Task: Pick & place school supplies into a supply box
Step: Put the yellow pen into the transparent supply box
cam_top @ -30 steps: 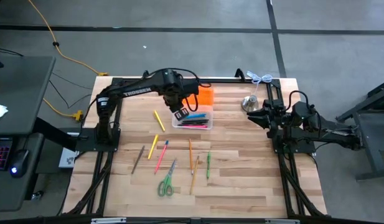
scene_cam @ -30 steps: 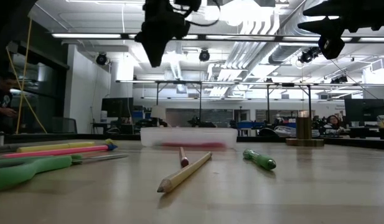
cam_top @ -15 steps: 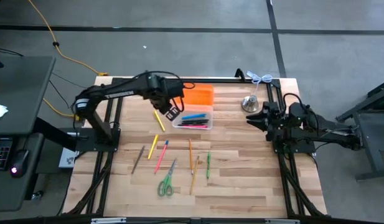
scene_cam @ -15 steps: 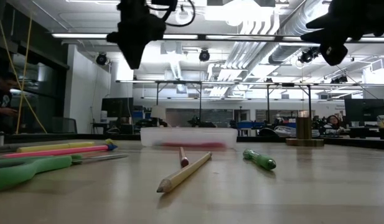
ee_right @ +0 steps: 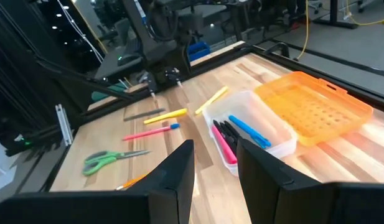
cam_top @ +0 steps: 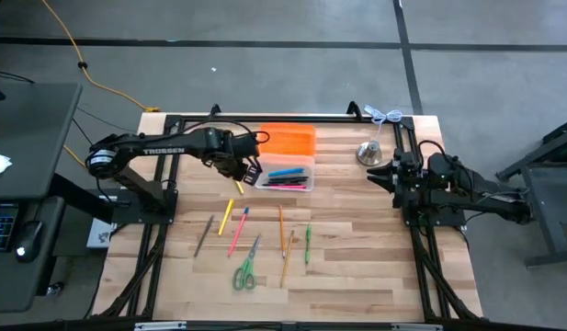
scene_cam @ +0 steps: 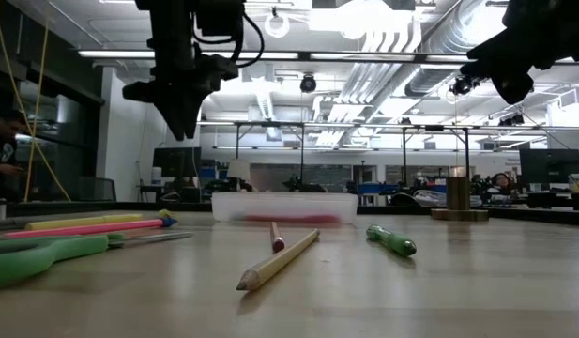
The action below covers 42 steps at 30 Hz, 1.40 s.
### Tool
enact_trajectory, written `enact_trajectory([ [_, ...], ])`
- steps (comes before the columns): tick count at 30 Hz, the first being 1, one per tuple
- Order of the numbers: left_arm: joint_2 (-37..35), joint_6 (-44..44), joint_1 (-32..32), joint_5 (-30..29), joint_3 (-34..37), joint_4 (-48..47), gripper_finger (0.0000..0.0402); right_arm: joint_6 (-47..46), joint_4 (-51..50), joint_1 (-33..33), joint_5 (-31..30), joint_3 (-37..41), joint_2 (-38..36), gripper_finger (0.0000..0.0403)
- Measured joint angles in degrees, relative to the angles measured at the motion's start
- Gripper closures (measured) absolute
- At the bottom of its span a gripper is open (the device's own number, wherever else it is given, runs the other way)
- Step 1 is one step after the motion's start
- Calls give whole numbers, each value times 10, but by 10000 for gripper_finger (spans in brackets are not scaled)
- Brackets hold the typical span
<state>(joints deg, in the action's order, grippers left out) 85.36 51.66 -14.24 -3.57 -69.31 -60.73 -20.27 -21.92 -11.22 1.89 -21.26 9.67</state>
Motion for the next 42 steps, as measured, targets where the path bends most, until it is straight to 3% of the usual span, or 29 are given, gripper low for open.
enact_trajectory([
  [10,0,85,-19,-55,25,19,291,-2,-44,0,-30,0,-66,304],
  [28,1,118,-146,11,112,112,291,-20,-44,0,-48,0,-82,304],
  [42,1,150,-150,26,141,136,291,-19,-45,0,-63,0,-82,304],
])
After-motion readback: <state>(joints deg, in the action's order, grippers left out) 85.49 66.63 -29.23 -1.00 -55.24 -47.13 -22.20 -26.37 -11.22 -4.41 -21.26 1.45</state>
